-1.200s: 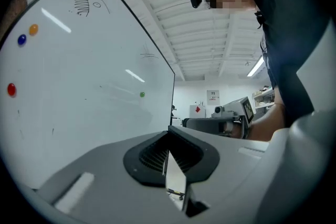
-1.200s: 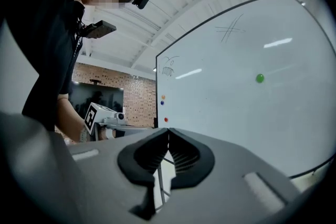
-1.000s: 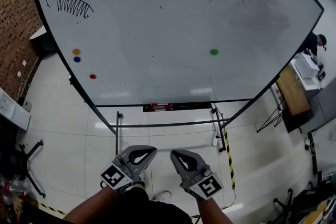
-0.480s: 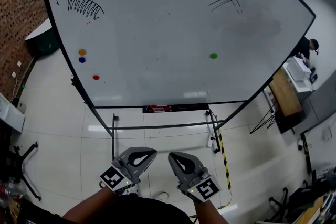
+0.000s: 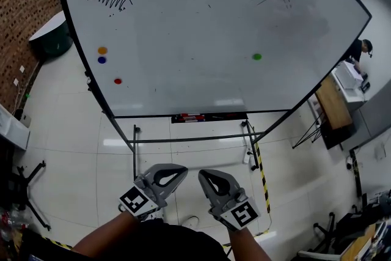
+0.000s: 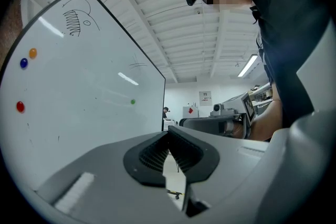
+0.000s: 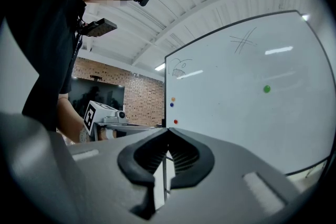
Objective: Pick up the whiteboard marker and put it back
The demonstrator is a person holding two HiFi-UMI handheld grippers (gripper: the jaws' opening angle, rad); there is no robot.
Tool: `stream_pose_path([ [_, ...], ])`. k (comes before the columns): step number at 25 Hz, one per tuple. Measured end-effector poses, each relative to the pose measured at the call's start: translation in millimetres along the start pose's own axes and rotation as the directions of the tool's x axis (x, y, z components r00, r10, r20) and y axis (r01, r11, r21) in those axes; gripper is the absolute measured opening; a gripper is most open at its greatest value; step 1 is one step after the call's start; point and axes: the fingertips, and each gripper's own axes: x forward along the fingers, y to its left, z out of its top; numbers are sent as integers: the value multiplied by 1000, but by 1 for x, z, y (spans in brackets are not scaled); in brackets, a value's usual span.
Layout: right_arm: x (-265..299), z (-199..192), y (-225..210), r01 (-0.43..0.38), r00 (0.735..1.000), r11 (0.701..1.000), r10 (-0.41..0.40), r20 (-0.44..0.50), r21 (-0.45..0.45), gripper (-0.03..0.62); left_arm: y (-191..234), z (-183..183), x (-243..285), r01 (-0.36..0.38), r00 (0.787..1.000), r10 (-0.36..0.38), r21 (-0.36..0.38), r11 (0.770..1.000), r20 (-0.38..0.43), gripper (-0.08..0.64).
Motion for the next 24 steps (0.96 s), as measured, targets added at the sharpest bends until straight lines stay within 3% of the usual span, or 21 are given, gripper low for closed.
stream_pose_path([
  [24, -2, 1, 2, -10, 1000, 1000, 10, -5, -20, 2, -5, -3, 3, 17, 1000, -17, 3, 1000, -9, 2],
])
